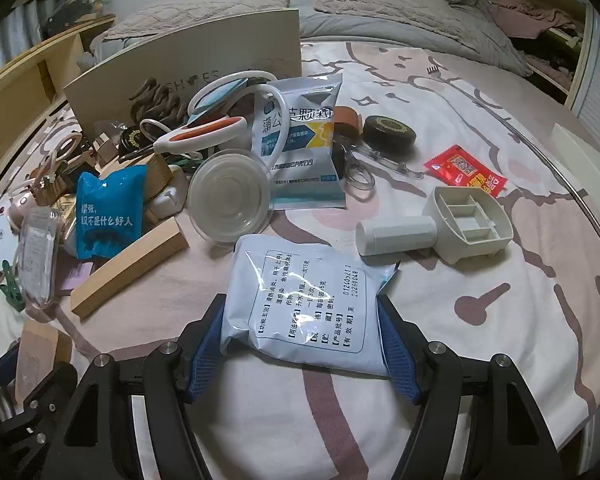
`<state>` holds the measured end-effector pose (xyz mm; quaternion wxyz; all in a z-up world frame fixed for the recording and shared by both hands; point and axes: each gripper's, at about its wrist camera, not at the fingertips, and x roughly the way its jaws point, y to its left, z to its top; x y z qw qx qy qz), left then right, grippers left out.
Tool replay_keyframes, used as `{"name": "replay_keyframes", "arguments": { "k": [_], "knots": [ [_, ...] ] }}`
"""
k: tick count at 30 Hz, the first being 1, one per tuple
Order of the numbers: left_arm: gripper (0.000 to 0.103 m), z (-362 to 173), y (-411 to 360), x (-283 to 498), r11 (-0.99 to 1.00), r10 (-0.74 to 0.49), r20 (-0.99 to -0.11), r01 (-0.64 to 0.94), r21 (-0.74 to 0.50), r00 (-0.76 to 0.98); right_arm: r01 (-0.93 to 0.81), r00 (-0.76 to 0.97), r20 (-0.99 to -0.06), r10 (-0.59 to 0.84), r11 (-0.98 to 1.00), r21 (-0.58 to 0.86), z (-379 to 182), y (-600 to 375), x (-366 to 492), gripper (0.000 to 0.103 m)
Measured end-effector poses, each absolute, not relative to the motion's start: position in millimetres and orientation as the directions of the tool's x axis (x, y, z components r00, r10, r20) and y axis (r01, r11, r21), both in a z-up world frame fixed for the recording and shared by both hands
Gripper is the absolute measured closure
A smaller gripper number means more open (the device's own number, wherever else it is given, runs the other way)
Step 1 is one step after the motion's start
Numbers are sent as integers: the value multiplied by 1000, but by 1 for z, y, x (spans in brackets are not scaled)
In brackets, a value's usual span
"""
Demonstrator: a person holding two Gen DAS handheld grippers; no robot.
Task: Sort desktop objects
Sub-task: 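Close the right tool on the white packet while the left tool grasps the wooden board, then lift the wooden board and white packet with both tools toward the box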
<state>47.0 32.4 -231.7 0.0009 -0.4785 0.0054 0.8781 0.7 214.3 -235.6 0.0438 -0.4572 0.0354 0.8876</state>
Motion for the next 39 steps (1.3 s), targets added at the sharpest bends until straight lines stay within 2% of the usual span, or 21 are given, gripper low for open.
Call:
{"name": "replay_keyframes", "arguments": {
  "k": [24,39],
  "knots": [
    [39,-225,28,54,-1000,4,-838,2,-6,-546,-89,-601,-799,-4,-993,72,-217,212,21,31],
    [39,-196,13,50,-998,14,-810,40,-47,-586,-12,-674,-736,-65,-995,99,-171,206,33,31]
  ]
}}
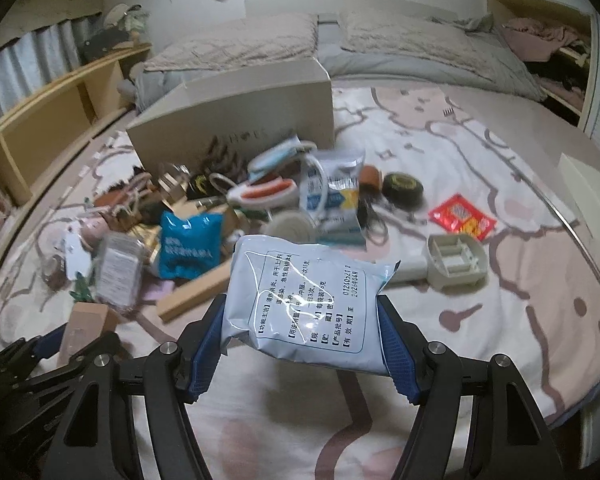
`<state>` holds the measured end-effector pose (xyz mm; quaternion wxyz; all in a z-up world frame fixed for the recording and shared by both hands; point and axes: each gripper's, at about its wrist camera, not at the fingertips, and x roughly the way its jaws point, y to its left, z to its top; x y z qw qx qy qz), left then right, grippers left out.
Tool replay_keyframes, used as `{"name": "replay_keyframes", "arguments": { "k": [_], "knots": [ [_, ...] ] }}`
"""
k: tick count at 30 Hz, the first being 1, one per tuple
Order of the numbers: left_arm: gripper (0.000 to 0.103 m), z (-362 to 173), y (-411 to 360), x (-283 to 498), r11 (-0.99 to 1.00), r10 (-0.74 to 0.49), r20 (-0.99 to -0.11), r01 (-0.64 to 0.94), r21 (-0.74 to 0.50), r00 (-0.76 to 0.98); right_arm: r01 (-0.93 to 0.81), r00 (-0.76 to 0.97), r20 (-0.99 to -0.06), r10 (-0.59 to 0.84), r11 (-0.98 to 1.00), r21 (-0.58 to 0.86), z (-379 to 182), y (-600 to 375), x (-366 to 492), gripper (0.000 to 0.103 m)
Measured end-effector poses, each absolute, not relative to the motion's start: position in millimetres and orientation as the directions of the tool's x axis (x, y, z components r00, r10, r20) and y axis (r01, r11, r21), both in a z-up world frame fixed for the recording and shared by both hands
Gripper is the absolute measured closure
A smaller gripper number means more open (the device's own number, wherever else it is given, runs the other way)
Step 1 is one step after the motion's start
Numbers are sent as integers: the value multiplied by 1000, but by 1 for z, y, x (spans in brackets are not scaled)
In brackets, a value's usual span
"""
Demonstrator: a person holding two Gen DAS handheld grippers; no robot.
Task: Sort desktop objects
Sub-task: 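Lift the wooden board and white packet with both tools toward the box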
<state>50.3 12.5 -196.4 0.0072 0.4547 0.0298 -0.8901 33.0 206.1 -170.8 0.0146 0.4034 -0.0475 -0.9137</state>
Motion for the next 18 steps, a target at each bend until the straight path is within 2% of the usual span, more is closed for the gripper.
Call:
{"name": "replay_keyframes", "arguments": {
  "k": [18],
  "knots": [
    [39,-125,7,27,-999,-26,-724,36,2,-689,128,-746,-652,-134,-990,57,-97,198,24,31]
  ]
}}
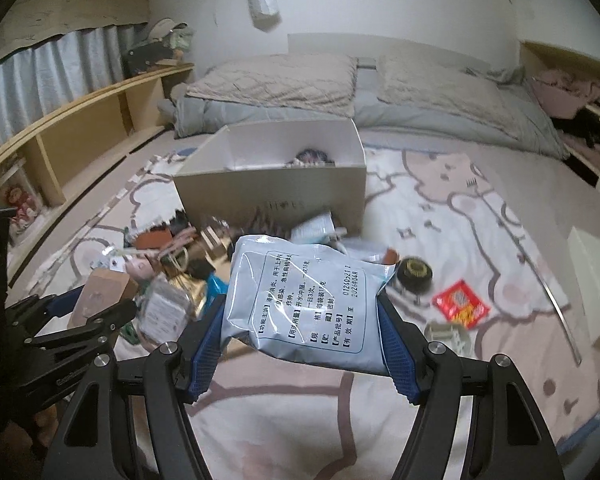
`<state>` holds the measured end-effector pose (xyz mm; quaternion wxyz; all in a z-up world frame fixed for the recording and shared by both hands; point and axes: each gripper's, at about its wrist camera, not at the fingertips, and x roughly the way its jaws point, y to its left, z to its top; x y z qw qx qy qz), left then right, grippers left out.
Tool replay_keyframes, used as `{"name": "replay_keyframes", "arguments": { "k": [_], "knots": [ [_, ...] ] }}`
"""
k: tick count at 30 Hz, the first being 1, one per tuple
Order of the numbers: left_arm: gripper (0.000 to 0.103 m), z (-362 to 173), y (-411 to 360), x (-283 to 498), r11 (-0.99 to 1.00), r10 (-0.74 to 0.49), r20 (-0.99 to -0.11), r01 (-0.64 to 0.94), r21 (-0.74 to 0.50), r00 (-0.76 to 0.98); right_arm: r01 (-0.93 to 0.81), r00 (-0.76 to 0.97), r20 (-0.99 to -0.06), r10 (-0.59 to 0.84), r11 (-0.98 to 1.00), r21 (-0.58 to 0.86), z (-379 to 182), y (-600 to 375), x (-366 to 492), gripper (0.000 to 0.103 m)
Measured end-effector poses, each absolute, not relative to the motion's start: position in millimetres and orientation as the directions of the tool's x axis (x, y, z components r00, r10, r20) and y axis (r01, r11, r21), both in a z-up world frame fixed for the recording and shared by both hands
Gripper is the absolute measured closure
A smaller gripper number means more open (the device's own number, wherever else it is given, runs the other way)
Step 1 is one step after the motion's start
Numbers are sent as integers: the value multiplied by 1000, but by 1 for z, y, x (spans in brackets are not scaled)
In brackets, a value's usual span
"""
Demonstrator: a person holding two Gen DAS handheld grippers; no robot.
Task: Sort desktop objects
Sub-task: 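Lift the wooden board and white packet with both tools toward the box, then carry the board and packet with both tools over the open white box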
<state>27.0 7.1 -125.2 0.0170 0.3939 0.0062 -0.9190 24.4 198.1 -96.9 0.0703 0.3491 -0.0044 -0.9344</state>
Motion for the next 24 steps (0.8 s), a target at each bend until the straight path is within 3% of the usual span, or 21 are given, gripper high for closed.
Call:
{"name": "replay_keyframes", "arguments": {
  "k": [13,24],
  "knots": [
    [39,-57,-2,-8,-998,-61,-632,46,41,-772,171,-808,-576,-127,-985,-22,-27,195,-16,31],
    [39,-16,-7,-57,-997,-68,-589,68,22,-806,180,-825,-553,-111,-981,-71,0,180,-55,31]
  ]
}}
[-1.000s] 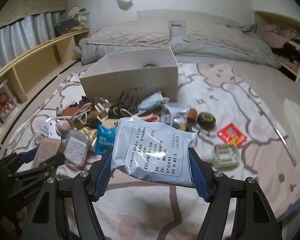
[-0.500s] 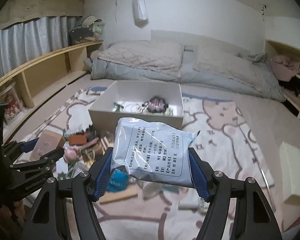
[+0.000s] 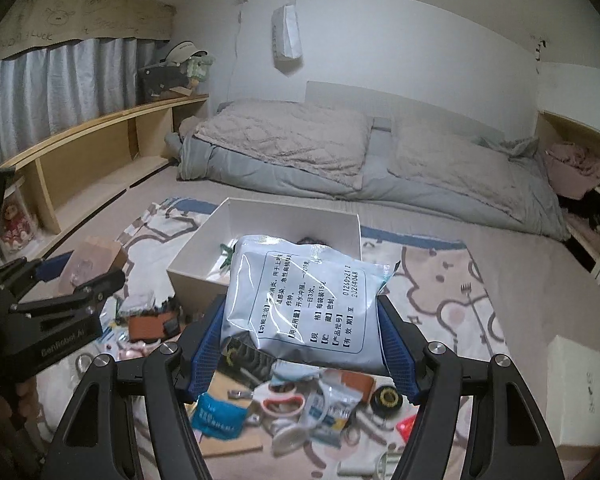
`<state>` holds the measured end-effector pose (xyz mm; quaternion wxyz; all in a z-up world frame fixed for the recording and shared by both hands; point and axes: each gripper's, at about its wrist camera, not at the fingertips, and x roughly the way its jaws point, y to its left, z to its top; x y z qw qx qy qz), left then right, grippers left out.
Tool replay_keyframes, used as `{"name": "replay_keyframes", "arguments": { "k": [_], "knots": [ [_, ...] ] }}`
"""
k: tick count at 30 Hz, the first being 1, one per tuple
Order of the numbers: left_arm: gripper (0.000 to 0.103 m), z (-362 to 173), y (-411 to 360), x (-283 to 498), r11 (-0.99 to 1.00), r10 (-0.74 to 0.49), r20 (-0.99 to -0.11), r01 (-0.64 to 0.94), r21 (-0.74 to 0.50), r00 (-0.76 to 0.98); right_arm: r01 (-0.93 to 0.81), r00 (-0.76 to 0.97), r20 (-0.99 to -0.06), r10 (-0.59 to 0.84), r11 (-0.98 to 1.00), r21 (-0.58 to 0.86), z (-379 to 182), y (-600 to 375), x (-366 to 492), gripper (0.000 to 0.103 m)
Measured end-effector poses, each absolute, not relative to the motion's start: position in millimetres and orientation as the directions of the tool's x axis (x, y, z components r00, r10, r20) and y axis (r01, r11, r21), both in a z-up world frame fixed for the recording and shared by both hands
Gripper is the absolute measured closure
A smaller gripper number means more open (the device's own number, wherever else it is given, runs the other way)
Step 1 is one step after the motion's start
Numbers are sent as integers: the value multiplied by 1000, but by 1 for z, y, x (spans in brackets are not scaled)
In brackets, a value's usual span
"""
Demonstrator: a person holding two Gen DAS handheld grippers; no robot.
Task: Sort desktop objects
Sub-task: 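Carry the board and packet with both tools over the open white box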
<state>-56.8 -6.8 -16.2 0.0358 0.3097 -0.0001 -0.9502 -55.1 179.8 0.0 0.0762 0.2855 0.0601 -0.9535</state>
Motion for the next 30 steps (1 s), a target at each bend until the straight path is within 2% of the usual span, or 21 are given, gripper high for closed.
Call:
{"name": "replay_keyframes", "arguments": {
  "k": [10,15,19,30],
  "knots": [
    [39,4,-11,-98,-995,-59,-569,94,-31,-820,137,-824,-560,-85,-989,-52,1,180,-100,31],
    [39,-2,-9,-123,-995,-53,-591,95,-40,-805,119,-820,-565,-91,-993,-12,-6,181,-124,31],
    [39,-1,-8,-147,-995,-77,-583,96,-1,-809,99,-792,-603,-94,-995,25,-19,182,-146,31],
    [39,-19,-7,-216,-994,-27,-607,84,-66,-794,42,-735,-674,-70,-997,58,-51,189,-205,31]
  ]
}}
